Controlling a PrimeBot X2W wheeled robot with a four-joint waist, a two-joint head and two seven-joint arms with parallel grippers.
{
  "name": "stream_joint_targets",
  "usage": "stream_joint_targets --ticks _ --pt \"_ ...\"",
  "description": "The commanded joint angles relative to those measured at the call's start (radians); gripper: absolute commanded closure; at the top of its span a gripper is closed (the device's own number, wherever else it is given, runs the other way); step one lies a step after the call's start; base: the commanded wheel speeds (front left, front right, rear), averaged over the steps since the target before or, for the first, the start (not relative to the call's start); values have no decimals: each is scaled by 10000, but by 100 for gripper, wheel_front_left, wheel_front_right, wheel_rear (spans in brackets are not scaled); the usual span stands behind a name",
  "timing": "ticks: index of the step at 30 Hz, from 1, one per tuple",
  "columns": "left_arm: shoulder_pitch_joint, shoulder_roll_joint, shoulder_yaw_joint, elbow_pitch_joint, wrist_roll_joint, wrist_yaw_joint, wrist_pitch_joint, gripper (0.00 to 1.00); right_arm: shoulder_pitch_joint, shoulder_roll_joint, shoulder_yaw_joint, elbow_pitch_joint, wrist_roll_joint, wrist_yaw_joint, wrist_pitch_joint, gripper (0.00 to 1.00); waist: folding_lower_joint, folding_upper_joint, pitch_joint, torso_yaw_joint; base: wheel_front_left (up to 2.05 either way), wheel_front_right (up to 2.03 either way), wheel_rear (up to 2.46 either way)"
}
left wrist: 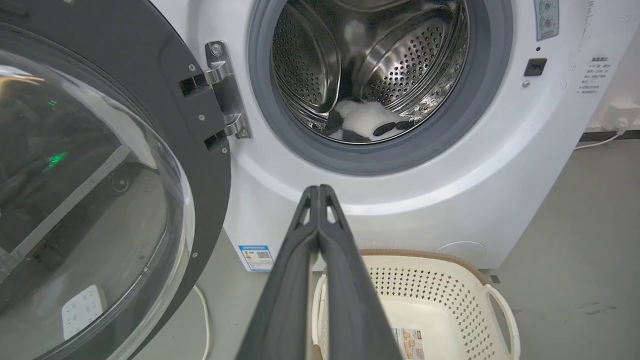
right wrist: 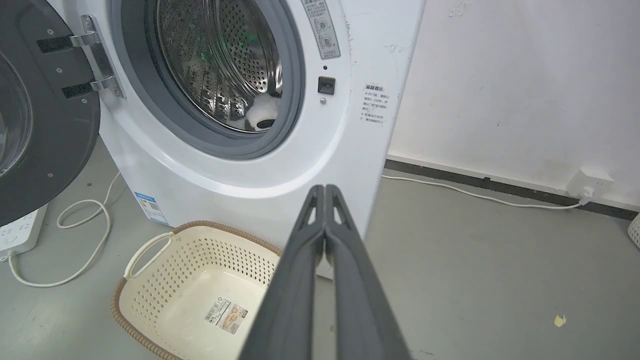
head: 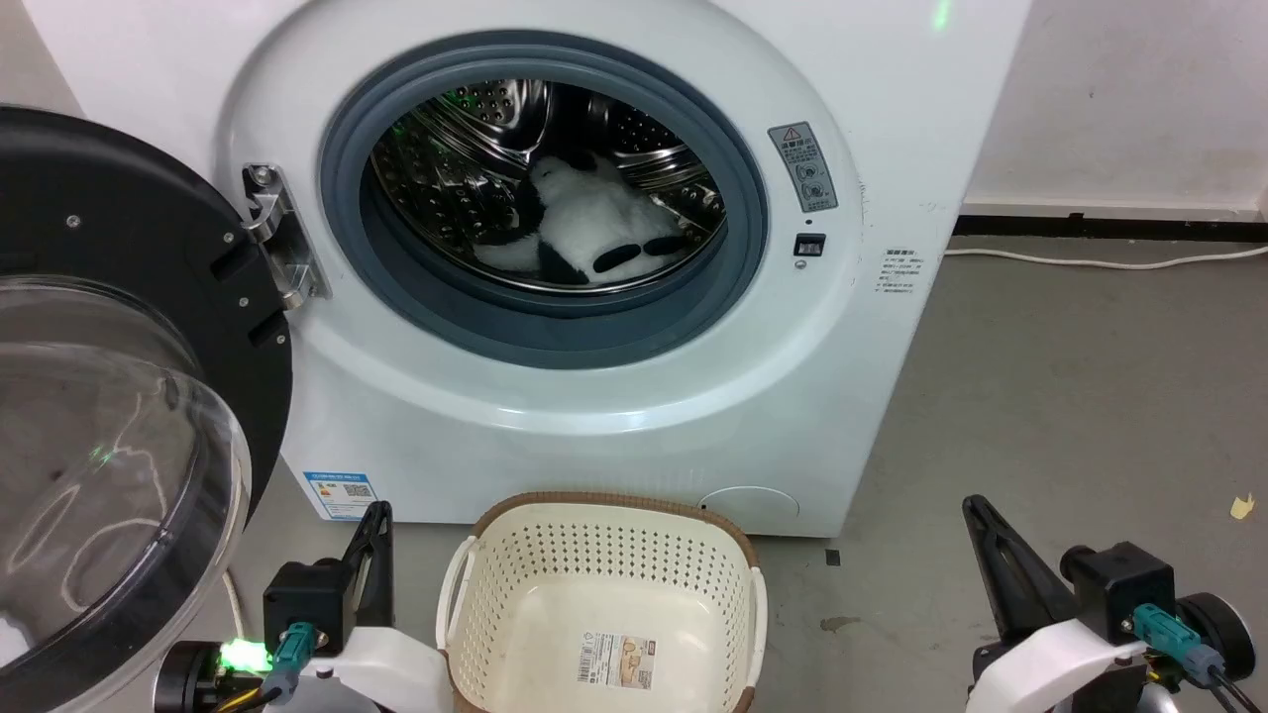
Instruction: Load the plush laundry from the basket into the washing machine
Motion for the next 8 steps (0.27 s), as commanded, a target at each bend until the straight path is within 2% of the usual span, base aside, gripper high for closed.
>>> stream_joint_targets --ticks 1,8 --pt "-157 -9 37 -47 26 -55 3 100 -117 -10 7 -49 -76 -9 14 100 0 -1 0 0 0 0 0" --pt "-157 -9 37 -47 26 -55 3 100 -117 -10 7 -49 -76 -9 14 100 0 -1 0 0 0 0 0"
